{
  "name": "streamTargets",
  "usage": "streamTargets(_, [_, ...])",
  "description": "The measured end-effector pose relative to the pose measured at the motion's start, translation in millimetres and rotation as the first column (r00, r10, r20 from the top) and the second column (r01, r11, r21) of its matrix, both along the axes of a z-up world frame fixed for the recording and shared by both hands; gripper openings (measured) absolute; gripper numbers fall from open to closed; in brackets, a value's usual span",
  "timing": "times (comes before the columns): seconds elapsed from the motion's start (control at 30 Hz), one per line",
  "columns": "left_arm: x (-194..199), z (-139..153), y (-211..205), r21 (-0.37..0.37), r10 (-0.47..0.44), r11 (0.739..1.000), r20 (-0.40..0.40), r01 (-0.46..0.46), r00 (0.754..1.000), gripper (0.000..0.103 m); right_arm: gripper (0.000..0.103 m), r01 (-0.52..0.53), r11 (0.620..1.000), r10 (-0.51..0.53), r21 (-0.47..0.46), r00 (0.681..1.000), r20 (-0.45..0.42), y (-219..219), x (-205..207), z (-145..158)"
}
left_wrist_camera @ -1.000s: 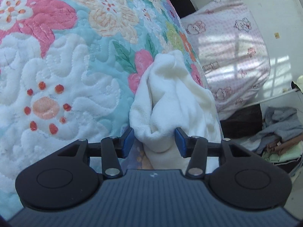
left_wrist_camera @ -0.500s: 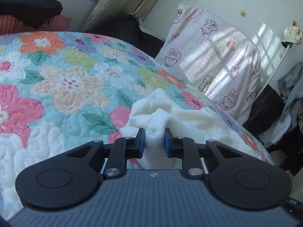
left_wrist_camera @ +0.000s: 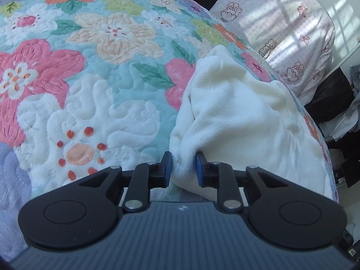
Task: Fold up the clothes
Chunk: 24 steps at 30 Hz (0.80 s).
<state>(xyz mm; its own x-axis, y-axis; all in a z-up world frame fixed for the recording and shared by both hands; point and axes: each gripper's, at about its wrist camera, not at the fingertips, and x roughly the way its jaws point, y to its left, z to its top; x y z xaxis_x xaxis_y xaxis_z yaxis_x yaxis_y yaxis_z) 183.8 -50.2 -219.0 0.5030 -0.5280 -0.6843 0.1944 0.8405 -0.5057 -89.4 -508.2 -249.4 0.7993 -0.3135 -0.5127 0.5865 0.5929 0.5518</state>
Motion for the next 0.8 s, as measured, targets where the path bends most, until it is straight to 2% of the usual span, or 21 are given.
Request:
streamTargets(0.1, [-6.3, 17.4, 7.4, -0.023, 0.018, 1.0, 0.063, -0.016, 0.998, 0.022, 0.029, -0.014, 0.999, 0.014, -0.037, 1.0, -0.004, 4.0, 3.0, 6.2])
streamTargets(0.17, [-12.9, 40.0, 10.0, -0.025, 0.045, 0.999, 0.167, -0.041, 0.985, 0.019, 0.03, -0.021, 0.998, 0.021, -0.052, 1.0, -0.008, 5.9, 3.8, 7.1])
streamTargets(0.23, [-24.0, 60.7, -1.0, -0.039, 0.032, 0.999, 0.252, -0.022, 0.967, 0.02, 0.033, -0.036, 0.997, 0.035, -0.063, 0.999, -0.019, 6.6, 1.5, 2.0])
streamTargets(0.3, [-37.9, 73.2, -36.8, 0.029, -0.056, 0.998, 0.328, 0.05, 0.943, 0.026, 0.035, -0.041, 0.998, 0.04, -0.053, 0.999, -0.019, 6.2, -2.3, -6.4])
streamTargets(0.37, [-53.7, 76.5, -80.8, 0.066, -0.186, 0.983, 0.347, 0.173, 0.919, 0.032, 0.037, -0.033, 0.999, 0.033, -0.035, 0.999, -0.007, 5.3, -3.4, -11.4])
streamTargets(0.43, [-68.5, 69.2, -121.2, 0.041, -0.284, 0.957, 0.316, 0.286, 0.905, 0.034, 0.038, -0.028, 0.999, 0.028, -0.024, 1.0, -0.012, 5.0, -0.8, -9.6])
streamTargets(0.5, [-75.8, 51.7, -155.6, -0.017, -0.369, 0.923, 0.234, 0.383, 0.9, 0.035, 0.04, -0.032, 0.999, 0.031, -0.02, 0.999, -0.026, 4.9, 2.0, -5.6])
streamTargets(0.53, [-74.0, 38.2, -169.4, -0.069, -0.401, 0.907, 0.161, 0.416, 0.902, 0.035, 0.04, -0.033, 0.999, 0.033, -0.018, 0.999, -0.033, 4.8, 3.5, -3.6])
streamTargets(0.6, [-64.7, 3.6, -185.6, -0.076, -0.396, 0.914, 0.033, 0.398, 0.918, 0.035, 0.044, -0.034, 0.999, 0.034, -0.003, 0.999, -0.028, 4.1, 1.8, -2.7])
streamTargets(0.63, [-60.0, -13.9, -193.4, -0.077, -0.39, 0.919, -0.032, 0.387, 0.92, 0.03, 0.046, -0.028, 0.999, 0.029, 0.02, 0.999, -0.021, 2.8, 0.2, -4.0])
streamTargets(0.7, [-54.1, -28.8, -186.6, -0.129, -0.369, 0.924, -0.043, 0.361, 0.928, 0.024, 0.054, -0.015, 0.997, 0.015, 0.069, 1.0, 0.001, -0.2, -2.6, -6.7])
streamTargets(0.77, [-44.6, -30.4, -176.6, -0.213, -0.347, 0.924, -0.121, 0.317, 0.93, 0.024, 0.062, -0.002, 0.993, -0.002, 0.119, 0.999, 0.033, -2.7, -4.0, -9.8])
streamTargets(0.8, [-44.3, -29.6, -174.5, -0.218, -0.348, 0.923, -0.121, 0.317, 0.93, 0.024, 0.067, -0.005, 0.993, 0.002, 0.118, 0.999, 0.032, -2.6, -1.7, -9.8])
